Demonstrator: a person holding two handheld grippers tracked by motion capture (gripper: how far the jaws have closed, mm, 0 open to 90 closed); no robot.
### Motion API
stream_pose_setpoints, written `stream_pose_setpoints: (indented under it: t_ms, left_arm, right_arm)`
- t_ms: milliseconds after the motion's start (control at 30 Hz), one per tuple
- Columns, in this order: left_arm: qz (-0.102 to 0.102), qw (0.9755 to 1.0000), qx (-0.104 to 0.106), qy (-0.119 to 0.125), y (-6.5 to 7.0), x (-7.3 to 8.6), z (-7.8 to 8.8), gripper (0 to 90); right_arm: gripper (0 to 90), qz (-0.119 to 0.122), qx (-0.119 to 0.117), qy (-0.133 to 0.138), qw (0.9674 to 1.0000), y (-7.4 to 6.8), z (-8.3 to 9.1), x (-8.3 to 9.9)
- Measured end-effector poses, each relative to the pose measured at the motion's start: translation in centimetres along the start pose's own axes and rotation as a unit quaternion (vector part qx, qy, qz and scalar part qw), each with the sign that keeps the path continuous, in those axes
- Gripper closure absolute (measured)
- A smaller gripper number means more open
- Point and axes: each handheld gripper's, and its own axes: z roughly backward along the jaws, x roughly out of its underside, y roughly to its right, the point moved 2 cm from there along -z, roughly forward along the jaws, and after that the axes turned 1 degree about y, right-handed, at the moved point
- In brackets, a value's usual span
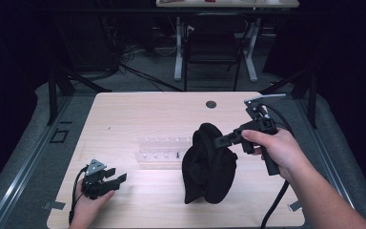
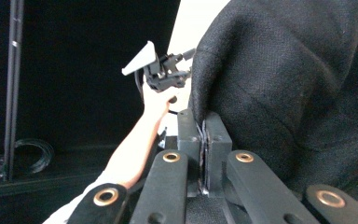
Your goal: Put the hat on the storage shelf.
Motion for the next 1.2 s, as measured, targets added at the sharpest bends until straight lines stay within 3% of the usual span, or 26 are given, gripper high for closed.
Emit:
stream_pose_setpoints:
  t_ms: [200, 1200]
  left_arm:
    - [0.000, 1.0000, -0.001, 0.001, 0.0, 0.0, 0.0, 44.4]
    - [-0.001, 1.0000, 0.002, -0.007, -0.1, 0.0, 0.2, 43.9]
  right_arm:
    - [88.3, 0.005, -0.020, 0.016, 0.9997, -0.6, 0.9, -0.3]
    - [88.3, 0.017, -0.041, 0.070, 0.9966, -2.3, 1.8, -3.1]
